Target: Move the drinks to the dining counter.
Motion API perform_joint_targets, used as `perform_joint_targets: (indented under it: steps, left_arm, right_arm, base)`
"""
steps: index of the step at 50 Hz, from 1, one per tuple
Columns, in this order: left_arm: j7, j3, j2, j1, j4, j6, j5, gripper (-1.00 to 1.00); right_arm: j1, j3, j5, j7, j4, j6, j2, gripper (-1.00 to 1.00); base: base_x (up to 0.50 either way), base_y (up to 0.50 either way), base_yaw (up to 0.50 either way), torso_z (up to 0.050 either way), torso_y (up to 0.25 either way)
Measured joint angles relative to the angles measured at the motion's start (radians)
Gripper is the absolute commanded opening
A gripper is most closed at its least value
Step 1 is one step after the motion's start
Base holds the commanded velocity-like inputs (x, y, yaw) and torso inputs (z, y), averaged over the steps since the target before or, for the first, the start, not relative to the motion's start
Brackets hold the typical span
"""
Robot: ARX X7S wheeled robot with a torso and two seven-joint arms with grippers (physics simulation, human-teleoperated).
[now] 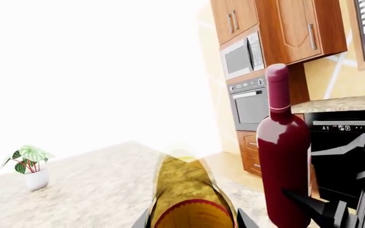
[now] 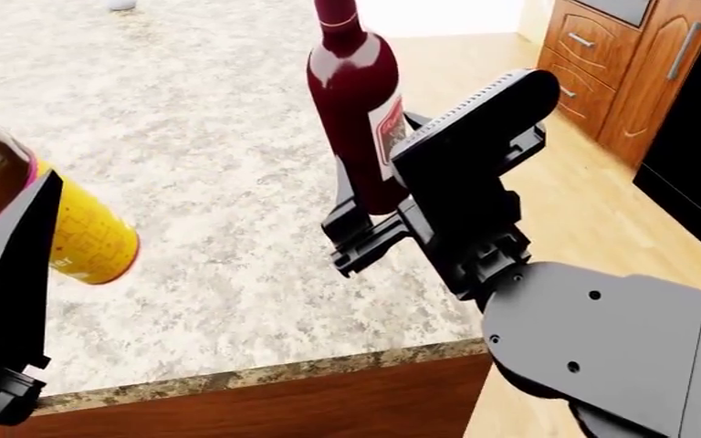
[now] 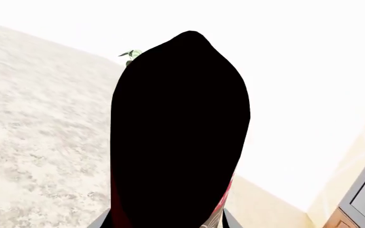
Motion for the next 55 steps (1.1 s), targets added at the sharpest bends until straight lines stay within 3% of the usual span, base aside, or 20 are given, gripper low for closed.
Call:
perform_joint_targets:
  steps: [10, 19, 26, 42, 55]
  left_arm:
    - [-0.014, 0.208, -0.002, -0.093, -0.034, 0.004, 0.094, -1.00]
    - [0.001, 0.495, 0.072, -0.242, -0.133, -0.046, 0.275, -1.00]
    - [-0.014, 0.650, 0.116, -0.334, -0.212, -0.087, 0.368, -1.00]
    - [-0.257, 0.873, 0.078, -0.524, -0.333, -0.173, 0.307, -1.00]
    - [-0.366, 0.954, 0.048, -0.584, -0.359, -0.200, 0.278, -1.00]
  right_arm:
    - [-0.001, -0.008, -0.020, -0.025, 0.034, -0.030, -0.007, -1.00]
    - [-0.001, -0.017, -0.040, -0.049, 0.069, -0.059, -0.016, -1.00]
    - [-0.003, -0.025, -0.055, -0.067, 0.091, -0.081, -0.022, -1.00]
    - [-0.012, -0.032, -0.063, -0.080, 0.108, -0.100, -0.020, -1.00]
    - [-0.019, -0.031, -0.063, -0.080, 0.109, -0.108, -0.014, -1.00]
  base:
    - [0.00, 0.00, 0.00, 0.000, 0.000]
    - [0.00, 0.00, 0.00, 0.000, 0.001]
    - [0.00, 0.00, 0.00, 0.001, 0.001]
    - [0.00, 0.00, 0.00, 0.001, 0.001]
    - [0.00, 0.00, 0.00, 0.000, 0.001]
